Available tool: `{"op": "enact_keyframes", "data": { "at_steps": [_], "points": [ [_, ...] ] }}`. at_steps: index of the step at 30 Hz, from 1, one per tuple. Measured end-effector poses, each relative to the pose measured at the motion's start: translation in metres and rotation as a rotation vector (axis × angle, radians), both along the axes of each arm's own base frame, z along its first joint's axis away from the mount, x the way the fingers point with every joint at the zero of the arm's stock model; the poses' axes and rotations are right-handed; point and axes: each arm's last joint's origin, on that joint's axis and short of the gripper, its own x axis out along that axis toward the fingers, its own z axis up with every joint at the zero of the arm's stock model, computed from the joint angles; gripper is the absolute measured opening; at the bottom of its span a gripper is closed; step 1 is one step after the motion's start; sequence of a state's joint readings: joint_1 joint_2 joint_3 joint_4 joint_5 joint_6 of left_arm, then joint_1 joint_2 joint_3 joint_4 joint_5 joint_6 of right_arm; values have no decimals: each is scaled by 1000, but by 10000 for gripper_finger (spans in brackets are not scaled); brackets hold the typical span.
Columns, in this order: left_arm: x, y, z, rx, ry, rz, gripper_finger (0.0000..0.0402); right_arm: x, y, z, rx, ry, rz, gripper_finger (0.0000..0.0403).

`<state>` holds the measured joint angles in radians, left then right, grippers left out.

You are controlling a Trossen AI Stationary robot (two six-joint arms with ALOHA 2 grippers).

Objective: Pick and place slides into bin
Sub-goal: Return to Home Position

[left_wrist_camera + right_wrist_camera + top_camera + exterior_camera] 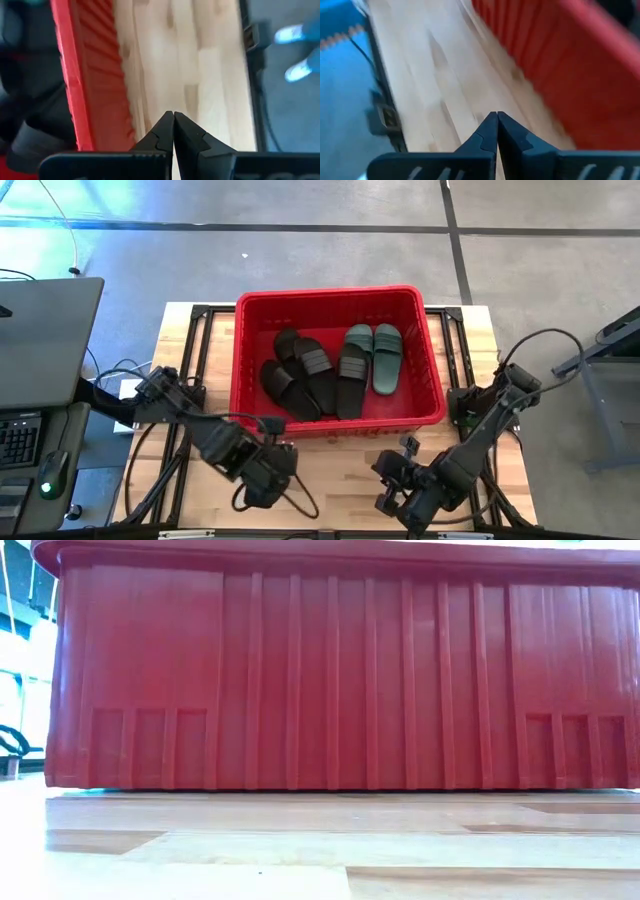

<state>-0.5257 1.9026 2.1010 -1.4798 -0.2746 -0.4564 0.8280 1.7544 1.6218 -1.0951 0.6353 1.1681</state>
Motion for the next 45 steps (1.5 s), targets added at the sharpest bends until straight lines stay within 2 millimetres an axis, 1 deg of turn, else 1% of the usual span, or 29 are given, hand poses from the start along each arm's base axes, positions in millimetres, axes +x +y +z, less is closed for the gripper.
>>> {"op": "enact_keyframes", "data": {
  "at_steps": [6, 8, 10, 12, 16, 19, 22, 25, 27, 30, 34, 37, 39, 41, 43, 45],
  "points": [
    [-15, -9, 44, 5, -170, -81, 0, -8, -12, 40, -30, -203, 58, 0],
    [-20, -10, 59, 13, -209, -159, 1, -14, -19, 56, -32, -259, 76, 0],
    [-27, -9, 69, 25, -234, -258, 0, -21, -27, 71, -16, -291, 105, 0],
    [-34, -8, 74, 0, -250, -331, 0, -29, -35, 83, 3, -305, 133, 0],
    [-46, -2, 83, -41, -247, -355, 1, -43, -48, 99, 69, -313, 184, 0],
    [-52, 3, 86, -13, -232, -397, 1, -49, -54, 108, 151, -339, 159, 0],
    [-61, 11, 90, 26, -211, -370, 4, -56, -59, 114, 156, -325, 234, 0],
    [-72, 21, 101, 7, -251, -337, 7, -62, -65, 122, 179, -336, 284, 0],
    [-86, 29, 115, -23, -318, -334, 8, -69, -68, 128, 190, -353, 320, 0],
    [-114, 50, 138, -31, -432, -304, 7, -80, -75, 140, 195, -399, 376, 0],
    [-157, 82, 162, 3, -566, -254, 9, -99, -86, 158, 183, -491, 461, 0],
    [-192, 106, 179, 4, -686, -257, 9, -116, -99, 175, 189, -596, 528, 0],
    [-208, 117, 186, -3, -758, -278, 8, -127, -107, 185, 176, -659, 573, 0],
    [-220, 125, 191, -3, -828, -307, 8, -136, -116, 190, 146, -694, 609, 0],
    [-229, 130, 191, 0, -881, -356, 8, -144, -126, 194, 124, -713, 627, 0],
    [-233, 132, 186, -1, -922, -392, 10, -151, -137, 196, 105, -726, 632, 0]
  ]
}}
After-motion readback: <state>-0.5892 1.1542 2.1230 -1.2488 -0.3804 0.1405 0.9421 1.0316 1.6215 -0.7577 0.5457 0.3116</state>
